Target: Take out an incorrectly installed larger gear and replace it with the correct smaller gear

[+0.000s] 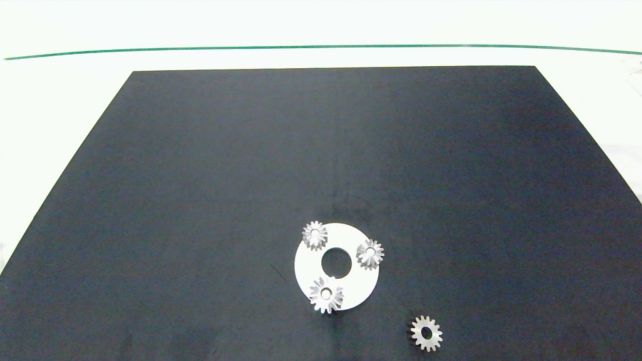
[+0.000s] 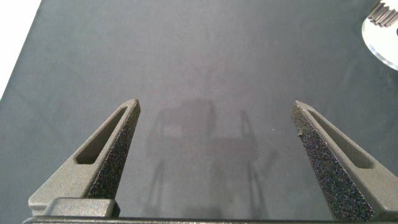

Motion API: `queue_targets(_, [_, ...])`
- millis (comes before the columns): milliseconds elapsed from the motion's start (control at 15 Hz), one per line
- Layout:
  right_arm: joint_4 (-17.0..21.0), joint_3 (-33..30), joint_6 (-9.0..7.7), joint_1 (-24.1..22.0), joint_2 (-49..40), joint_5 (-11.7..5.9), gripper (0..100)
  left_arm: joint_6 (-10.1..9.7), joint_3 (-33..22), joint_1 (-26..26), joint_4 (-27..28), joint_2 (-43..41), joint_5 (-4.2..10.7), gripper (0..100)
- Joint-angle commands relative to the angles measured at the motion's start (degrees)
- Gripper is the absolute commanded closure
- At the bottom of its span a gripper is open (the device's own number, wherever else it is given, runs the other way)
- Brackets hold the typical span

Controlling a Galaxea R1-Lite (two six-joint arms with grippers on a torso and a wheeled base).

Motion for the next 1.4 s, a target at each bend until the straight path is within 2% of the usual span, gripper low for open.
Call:
queue_targets(67, [0.01, -0.01, -0.04, 0.02, 0.07, 0.05, 0, 0.00, 0.00, 0.01, 0.00, 0.09, 0.00, 0])
queue_targets(400, [0.01, -0.01, -0.22, 0.02, 0.07, -0.21, 0, 0.18, 0.00, -0.08, 0.00, 0.09, -0.09, 0])
queue_targets(467, [0.01, -0.01, -1.19, 0.02, 0.07, -0.74, 0, 0.26, 0.00, -0.08, -0.09, 0.09, -0.27, 0])
queue_targets(600, [0.19, -0.01, -0.66, 0.02, 0.07, -0.65, 0, 0.26, 0.00, -0.08, -0.09, 0.09, -0.09, 0])
queue_targets(867, [0.19, -0.01, -0.66, 0.02, 0.07, -0.74, 0, 0.35, -0.09, -0.08, -0.09, 0.00, -0.35, 0])
queue_targets(933, [-0.07, -0.10, -1.10, 0.02, 0.07, -1.18, 0, 1.67, -0.53, -0.08, -0.09, 0.00, -0.27, 0])
queue_targets(1000, [0.28, -1.68, -1.54, -0.07, 0.07, -1.35, 0, 5.10, -2.37, 0.01, 0.53, 0.26, 0.09, 0])
queue_targets(1067, [1.42, -4.85, -2.86, -0.16, 0.78, -1.35, 0, 7.30, -6.42, 0.62, 3.17, 1.32, 0.88, 0])
queue_targets(1133, [5.20, -9.16, -4.09, -0.07, 2.89, -1.26, 0, 8.35, -12.83, 1.42, 8.44, 4.57, 0.88, 0])
queue_targets(1200, [10.74, -15.92, -4.61, 0.02, 6.49, -0.91, 0, 8.97, -21.01, 1.68, 14.06, 9.76, 0.79, 0])
queue_targets(1267, [15.31, -22.87, -4.70, 0.28, 10.62, -0.47, 0, 9.67, -27.33, 1.68, 17.14, 15.38, 0.70, 0])
queue_targets(1333, [18.12, -29.81, -4.79, 0.46, 15.81, 0.58, 0, 11.34, -32.08, 1.59, 17.76, 20.92, 0.70, 0])
queue_targets(1400, [18.82, -35.43, -4.79, 0.46, 20.82, 1.99, 0, 13.89, -35.07, 1.59, 17.76, 25.40, 0.70, 0])
